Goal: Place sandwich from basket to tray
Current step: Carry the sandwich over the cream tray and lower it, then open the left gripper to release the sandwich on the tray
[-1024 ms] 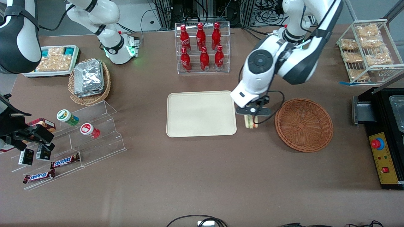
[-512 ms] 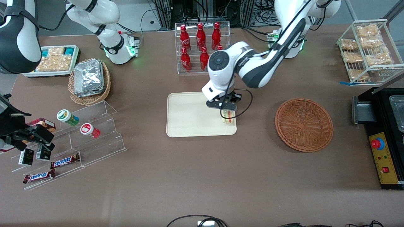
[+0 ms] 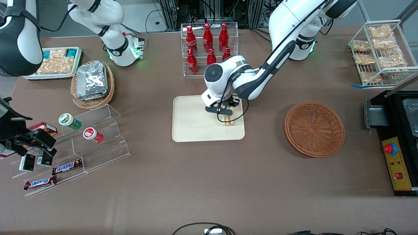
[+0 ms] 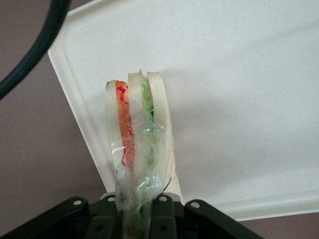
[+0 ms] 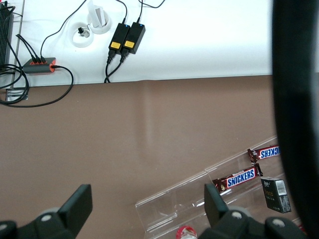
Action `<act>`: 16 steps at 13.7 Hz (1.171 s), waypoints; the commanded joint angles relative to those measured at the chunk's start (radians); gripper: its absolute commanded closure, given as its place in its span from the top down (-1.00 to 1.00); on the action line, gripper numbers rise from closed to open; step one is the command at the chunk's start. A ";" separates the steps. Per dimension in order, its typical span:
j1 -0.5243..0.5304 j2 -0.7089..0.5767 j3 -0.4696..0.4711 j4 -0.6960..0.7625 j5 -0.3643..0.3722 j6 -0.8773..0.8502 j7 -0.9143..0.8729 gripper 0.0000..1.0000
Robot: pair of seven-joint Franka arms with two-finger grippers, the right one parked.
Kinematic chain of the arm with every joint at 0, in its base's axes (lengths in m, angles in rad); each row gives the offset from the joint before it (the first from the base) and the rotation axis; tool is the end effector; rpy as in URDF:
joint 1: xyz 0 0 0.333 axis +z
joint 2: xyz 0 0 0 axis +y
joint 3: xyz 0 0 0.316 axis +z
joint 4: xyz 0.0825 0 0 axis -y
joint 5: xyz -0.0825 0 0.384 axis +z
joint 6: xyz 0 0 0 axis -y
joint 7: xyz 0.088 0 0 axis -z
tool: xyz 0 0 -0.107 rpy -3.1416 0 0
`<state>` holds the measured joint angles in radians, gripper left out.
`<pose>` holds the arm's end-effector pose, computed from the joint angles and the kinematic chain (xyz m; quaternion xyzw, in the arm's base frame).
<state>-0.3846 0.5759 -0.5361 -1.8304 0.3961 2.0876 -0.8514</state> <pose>0.4051 -0.4703 0.2367 -0.9855 0.1319 0.0551 0.0919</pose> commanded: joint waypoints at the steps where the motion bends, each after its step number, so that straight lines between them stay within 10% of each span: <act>1: -0.025 0.030 0.008 0.014 0.043 0.002 -0.067 -0.89; 6: -0.028 0.048 0.010 0.013 0.044 0.017 -0.115 -0.37; 8: -0.028 0.047 0.010 0.013 0.044 0.016 -0.117 0.50; 10: -0.028 0.039 0.010 0.016 0.043 0.009 -0.118 0.93; 16: -0.011 0.009 0.018 0.060 0.033 0.002 -0.155 0.94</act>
<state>-0.3938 0.6073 -0.5288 -1.7924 0.4182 2.1007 -0.9819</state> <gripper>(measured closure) 0.018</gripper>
